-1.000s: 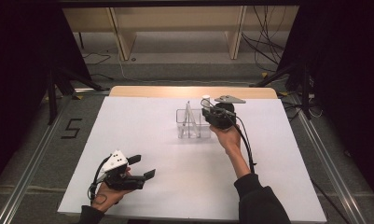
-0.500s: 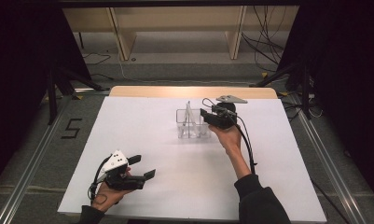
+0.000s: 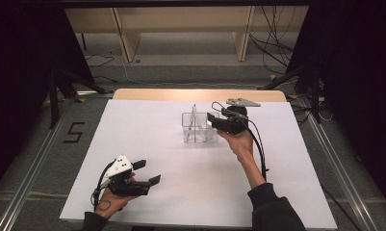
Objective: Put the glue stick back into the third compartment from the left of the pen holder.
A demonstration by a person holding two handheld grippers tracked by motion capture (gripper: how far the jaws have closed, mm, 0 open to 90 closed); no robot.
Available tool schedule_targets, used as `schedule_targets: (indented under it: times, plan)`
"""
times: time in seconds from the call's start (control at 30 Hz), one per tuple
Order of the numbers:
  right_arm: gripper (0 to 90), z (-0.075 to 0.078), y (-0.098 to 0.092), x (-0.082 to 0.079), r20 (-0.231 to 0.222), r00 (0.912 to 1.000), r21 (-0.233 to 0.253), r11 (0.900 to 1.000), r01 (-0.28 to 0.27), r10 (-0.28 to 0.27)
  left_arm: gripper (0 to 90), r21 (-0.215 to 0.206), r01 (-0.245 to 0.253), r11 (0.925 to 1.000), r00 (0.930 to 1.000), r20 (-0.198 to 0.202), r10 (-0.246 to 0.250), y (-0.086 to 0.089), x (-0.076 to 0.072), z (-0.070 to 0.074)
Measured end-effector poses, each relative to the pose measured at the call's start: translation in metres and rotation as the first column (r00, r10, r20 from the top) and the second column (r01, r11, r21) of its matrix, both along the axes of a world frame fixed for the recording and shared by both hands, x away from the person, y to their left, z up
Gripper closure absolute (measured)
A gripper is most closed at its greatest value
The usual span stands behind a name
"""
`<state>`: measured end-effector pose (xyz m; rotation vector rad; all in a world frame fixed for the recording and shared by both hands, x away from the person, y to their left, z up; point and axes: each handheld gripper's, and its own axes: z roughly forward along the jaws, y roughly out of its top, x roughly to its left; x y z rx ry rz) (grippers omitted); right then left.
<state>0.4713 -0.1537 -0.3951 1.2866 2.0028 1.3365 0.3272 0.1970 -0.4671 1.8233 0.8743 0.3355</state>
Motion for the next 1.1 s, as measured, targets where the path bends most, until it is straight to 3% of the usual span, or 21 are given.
schedule_targets:
  times: [0.17, 0.3, 0.8, 1.1]
  plan:
    - [31.5, 0.003, -0.003, -0.011, 0.014, 0.9997, 0.016, 1.000, -0.019, 0.019, 16.8, -0.002, 0.007, 1.0000, 1.0000, -0.003, -0.007, 0.000, 0.000, 0.000]
    - [29.0, 0.002, -0.006, -0.020, -0.007, 0.9987, 0.052, 0.997, -0.050, 0.051, 16.7, 0.000, 0.011, 0.9999, 0.9999, -0.007, -0.011, -0.001, 0.000, 0.000]
    - [26.5, -0.007, -0.018, -0.061, 0.044, 0.9955, 0.055, 0.995, -0.086, 0.084, 16.7, 0.003, 0.014, 0.9999, 0.9998, -0.011, -0.014, -0.002, 0.000, 0.000]
    - [25.9, -0.013, -0.025, -0.083, 0.052, 0.9922, 0.067, 0.991, -0.117, 0.113, 16.7, 0.002, 0.018, 0.9998, 0.9997, -0.015, -0.018, -0.003, 0.000, 0.000]
